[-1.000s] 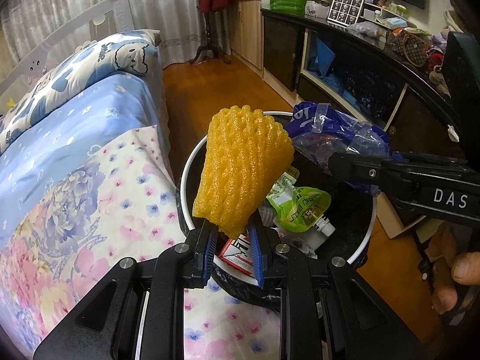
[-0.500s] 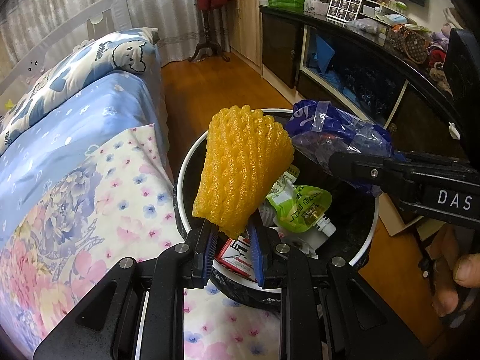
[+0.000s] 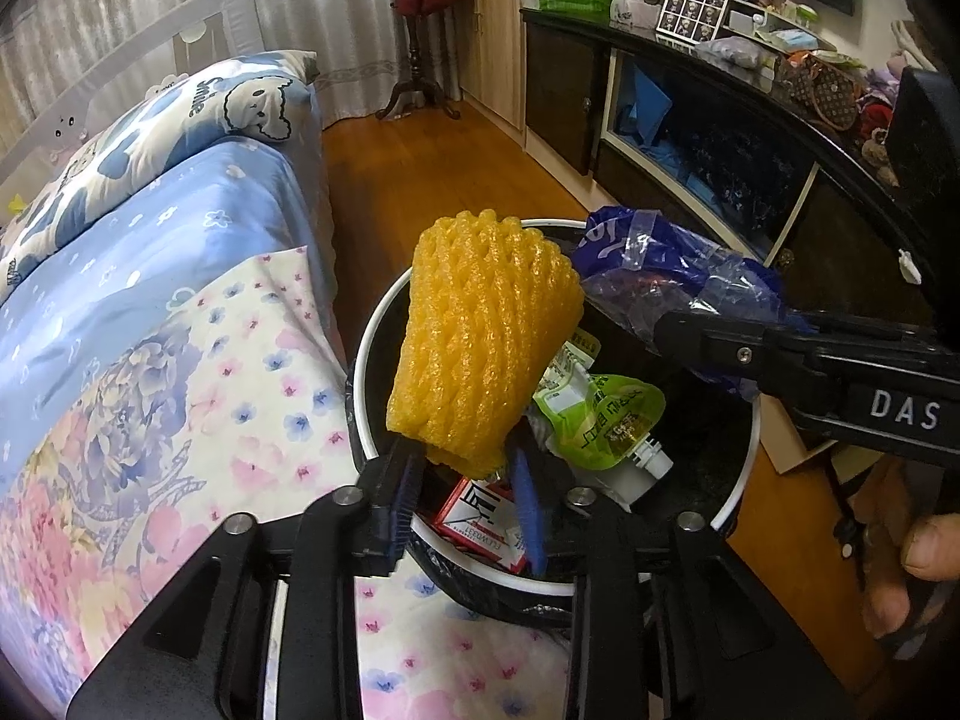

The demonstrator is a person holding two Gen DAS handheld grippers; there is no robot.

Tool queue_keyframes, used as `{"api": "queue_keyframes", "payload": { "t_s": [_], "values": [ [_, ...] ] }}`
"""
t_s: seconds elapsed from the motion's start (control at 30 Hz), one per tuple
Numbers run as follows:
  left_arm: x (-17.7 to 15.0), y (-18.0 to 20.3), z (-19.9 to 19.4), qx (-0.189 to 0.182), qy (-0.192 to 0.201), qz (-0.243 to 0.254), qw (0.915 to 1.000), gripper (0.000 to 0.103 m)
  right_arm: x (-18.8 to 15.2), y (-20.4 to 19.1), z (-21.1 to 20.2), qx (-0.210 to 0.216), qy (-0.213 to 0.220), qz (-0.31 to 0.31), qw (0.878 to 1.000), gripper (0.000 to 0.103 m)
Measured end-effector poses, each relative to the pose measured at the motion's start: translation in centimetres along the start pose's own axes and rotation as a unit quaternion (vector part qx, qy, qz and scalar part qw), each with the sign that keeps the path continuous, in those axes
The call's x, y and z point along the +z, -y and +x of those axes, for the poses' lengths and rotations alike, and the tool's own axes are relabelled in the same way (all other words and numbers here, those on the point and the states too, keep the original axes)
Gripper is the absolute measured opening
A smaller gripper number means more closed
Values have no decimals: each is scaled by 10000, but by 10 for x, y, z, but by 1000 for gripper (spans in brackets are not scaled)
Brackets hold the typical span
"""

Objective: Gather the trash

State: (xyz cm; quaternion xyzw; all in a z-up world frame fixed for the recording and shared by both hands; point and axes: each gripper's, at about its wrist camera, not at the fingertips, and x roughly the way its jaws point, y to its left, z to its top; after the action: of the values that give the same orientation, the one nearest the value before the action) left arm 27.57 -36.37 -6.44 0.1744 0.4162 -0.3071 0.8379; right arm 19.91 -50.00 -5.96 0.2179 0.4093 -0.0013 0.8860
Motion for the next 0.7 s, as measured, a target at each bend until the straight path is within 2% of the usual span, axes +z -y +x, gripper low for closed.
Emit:
{"api": "queue_keyframes", "payload": {
  "t_s": [0.07, 0.17, 0.37, 0.43, 0.57, 0.7],
  "values": [
    [-1, 0, -1, 32, 9, 13, 10000, 43, 0, 0, 1, 8, -13, 17, 10000, 49],
    [-4, 1, -4, 57, 53, 34, 10000, 54, 1, 0, 3, 43, -65, 56, 10000, 52],
    [-13, 0, -14, 76, 125, 18, 9999, 59, 3, 4, -2, 106, 7, 200, 9997, 64],
    [-19, -3, -21, 104, 188, -32, 9998, 60, 2, 4, -3, 105, 11, 230, 9997, 64],
    [-43, -14, -40, 104, 346, -301, 9989, 62, -2, -1, -12, 147, 97, 268, 9995, 64],
    [-71, -29, -60, 78, 480, -600, 9970, 63, -15, -9, -25, 188, 294, 322, 9989, 72]
  ]
}}
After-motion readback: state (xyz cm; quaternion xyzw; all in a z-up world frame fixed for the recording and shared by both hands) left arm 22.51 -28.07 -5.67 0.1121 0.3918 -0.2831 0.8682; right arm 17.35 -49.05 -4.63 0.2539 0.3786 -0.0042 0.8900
